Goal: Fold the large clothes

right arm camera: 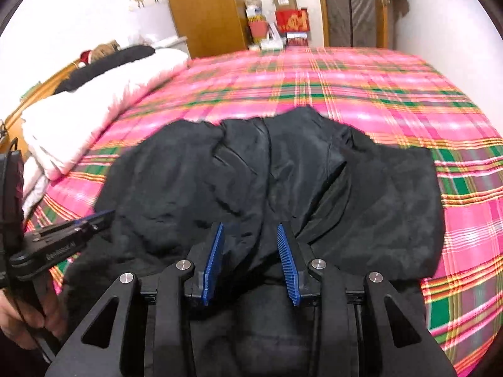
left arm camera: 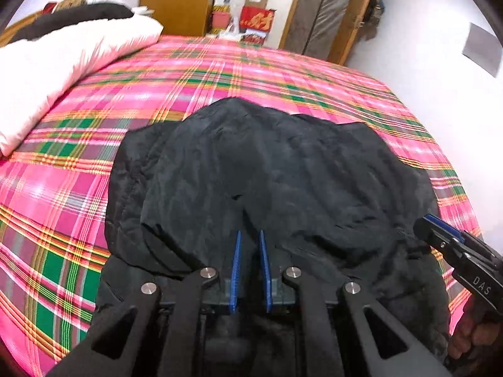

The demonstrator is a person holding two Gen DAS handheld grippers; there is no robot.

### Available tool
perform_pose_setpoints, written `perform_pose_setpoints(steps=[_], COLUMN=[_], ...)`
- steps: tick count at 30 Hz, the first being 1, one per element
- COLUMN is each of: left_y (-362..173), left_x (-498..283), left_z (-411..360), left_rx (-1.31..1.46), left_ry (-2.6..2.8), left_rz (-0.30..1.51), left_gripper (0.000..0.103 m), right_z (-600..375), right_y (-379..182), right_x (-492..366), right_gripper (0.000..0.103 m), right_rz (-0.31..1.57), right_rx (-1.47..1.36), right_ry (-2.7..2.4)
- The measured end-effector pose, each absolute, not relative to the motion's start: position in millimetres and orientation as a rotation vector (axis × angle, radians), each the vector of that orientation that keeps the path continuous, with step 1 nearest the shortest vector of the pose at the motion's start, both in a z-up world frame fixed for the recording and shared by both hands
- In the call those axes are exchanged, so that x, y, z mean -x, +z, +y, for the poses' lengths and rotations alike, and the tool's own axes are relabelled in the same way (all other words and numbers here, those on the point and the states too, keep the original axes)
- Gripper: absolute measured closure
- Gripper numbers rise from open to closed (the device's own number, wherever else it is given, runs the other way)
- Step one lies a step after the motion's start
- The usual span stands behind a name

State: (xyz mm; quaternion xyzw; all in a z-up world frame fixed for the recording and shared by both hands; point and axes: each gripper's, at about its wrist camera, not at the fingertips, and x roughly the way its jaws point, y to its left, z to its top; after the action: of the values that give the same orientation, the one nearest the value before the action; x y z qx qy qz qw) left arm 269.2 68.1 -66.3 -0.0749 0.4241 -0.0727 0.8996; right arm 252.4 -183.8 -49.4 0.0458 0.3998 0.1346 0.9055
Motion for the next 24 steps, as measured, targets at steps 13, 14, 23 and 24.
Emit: perform_pose_setpoints(steps=[13, 14, 23, 24], left_y=[-110.5, -111.4, -117.9, -117.8], left_x=[-284.6, -284.7, -282.2, -281.5], left_z=[53.1, 51.8, 42.9, 41.4], left_rx=[0.098, 0.093, 0.066, 0.064], left_ry=[-0.147, -0.146, -0.143, -0.142], left_rz=[0.989, 0.989, 0.986, 0.986], left_gripper=[0.09, 0.09, 0.09, 0.09], right_z=[-176.4, -177.0, -177.3, -176.5], right_y=[-128.1, -129.5, -138.7, -138.9], right_x=[-274.4, -275.1, -280.3, -280.1], right_gripper=[0.069, 0.069, 0.069, 0.069], right_rz=[1.001, 1.002, 0.997, 0.998], right_rx=[-0.1, -0.101, -0.093, -0.093], right_ry=[0.25, 0.25, 0.248, 0.247])
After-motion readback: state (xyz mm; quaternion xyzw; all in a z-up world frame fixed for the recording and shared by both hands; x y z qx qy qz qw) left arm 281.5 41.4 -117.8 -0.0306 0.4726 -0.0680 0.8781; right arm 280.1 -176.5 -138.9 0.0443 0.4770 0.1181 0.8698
